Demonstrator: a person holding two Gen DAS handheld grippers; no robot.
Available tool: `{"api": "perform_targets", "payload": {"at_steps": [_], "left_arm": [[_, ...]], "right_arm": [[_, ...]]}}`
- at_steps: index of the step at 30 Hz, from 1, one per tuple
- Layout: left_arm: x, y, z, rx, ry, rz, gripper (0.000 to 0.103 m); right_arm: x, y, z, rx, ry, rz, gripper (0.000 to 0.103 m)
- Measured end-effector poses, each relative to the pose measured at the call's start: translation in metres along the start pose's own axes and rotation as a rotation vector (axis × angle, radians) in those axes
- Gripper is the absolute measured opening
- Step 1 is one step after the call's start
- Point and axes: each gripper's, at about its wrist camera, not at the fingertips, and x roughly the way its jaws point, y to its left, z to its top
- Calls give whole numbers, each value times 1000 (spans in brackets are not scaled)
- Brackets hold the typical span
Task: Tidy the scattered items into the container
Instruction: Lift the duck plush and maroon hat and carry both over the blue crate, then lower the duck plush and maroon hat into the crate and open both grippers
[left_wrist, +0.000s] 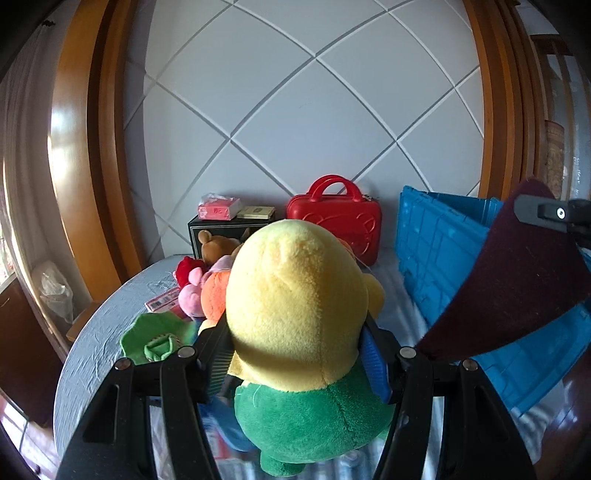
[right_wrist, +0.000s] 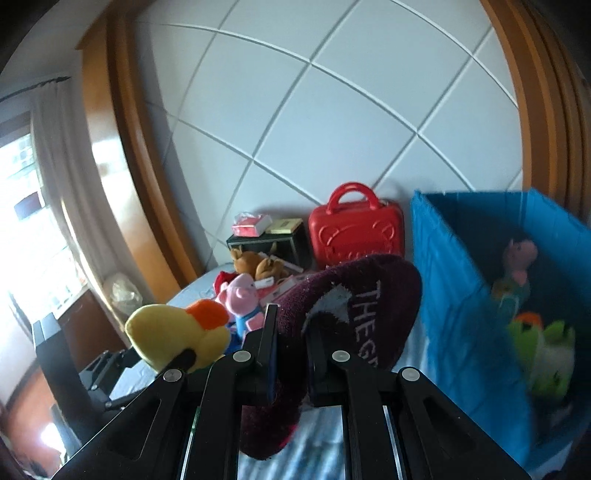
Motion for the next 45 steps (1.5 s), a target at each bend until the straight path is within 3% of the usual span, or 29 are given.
{"api": "perform_targets", "payload": {"at_steps": [7,18,22,26,29,32,36,38,41,45], "left_arm": [[-5,-53,21,56,-8,-4,60],[0,-130,86,82,-114,-126,60],[-1,-175,114,68,-141,-163,60],[9,-234,140,24,-113,-207,60],[31,-288,158,15,-54,-221,60],[52,-342,166,70,10,-169,60],[106,-399,161,156,213,-193,62],[135,-416,146,196,328,-189,62],[178,-435,120,240,451,-120,62],[216,-443,103,243,526,-54,62]], "right_arm": [[-25,-44,26,15,-51,28,12],[-76,-104,77,33,-181,-102,12],[-98,-143,98,22,-229,-153,12],[-110,-193,118,-24,-228,-196,12],[-111,-232,129,-63,-207,-214,12],[-100,-274,137,-81,-163,-223,12],[-59,-325,135,-101,-41,-253,12],[-37,-346,126,-88,31,-235,12],[0,-368,105,-82,148,-224,12],[45,-392,83,-105,269,-241,12]]}}
